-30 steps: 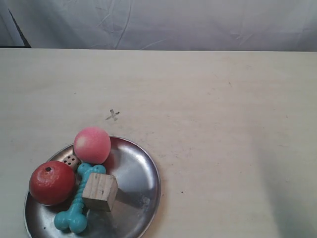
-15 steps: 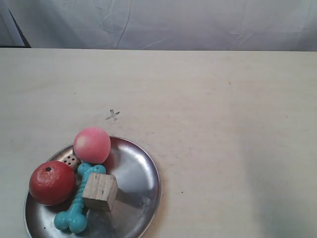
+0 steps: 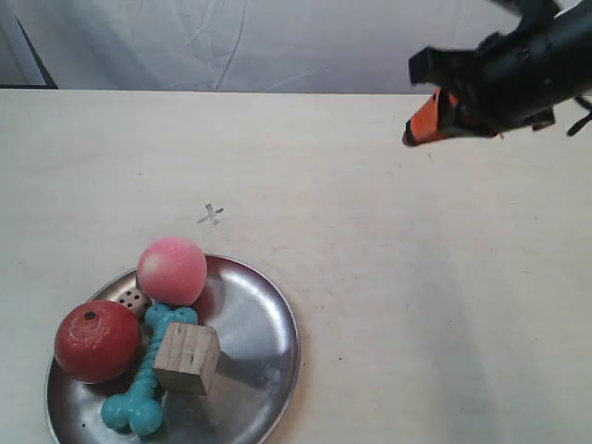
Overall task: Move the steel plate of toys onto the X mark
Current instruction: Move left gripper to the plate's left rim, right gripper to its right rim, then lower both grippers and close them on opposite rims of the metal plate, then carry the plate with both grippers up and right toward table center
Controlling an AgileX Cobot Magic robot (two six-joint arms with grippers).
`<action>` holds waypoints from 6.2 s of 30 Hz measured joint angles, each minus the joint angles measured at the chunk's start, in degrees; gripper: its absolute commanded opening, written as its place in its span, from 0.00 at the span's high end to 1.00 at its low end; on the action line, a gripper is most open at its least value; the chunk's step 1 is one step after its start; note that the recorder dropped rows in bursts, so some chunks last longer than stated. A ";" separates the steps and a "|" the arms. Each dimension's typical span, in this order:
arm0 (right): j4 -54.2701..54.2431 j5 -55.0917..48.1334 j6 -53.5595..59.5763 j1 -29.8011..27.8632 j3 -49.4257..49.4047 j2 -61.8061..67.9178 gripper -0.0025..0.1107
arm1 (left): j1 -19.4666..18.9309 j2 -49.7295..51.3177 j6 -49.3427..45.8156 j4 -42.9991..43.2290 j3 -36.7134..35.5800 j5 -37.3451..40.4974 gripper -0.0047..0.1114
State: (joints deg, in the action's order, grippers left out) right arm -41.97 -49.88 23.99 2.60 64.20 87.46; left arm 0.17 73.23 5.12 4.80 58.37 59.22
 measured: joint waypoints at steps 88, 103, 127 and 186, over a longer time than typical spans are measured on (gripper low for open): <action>-38.00 18.06 16.41 26.56 -23.49 18.60 0.53 | 0.00 16.43 -22.86 -40.93 -29.99 -25.28 0.58; -48.19 17.11 22.74 28.49 -23.28 20.79 0.53 | 0.00 16.57 -24.64 -42.36 -29.99 -25.54 0.58; -51.84 21.63 22.94 28.60 -23.71 21.29 0.98 | 2.12 16.90 -37.83 -47.48 -30.30 -30.15 0.96; -1.17 -0.68 -19.45 14.00 33.71 48.57 0.99 | 2.70 55.96 -27.91 -23.30 38.97 6.34 0.96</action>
State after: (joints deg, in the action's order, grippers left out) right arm -43.14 -50.57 4.53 16.61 97.91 136.03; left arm 2.88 129.19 -22.79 -18.50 97.33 65.56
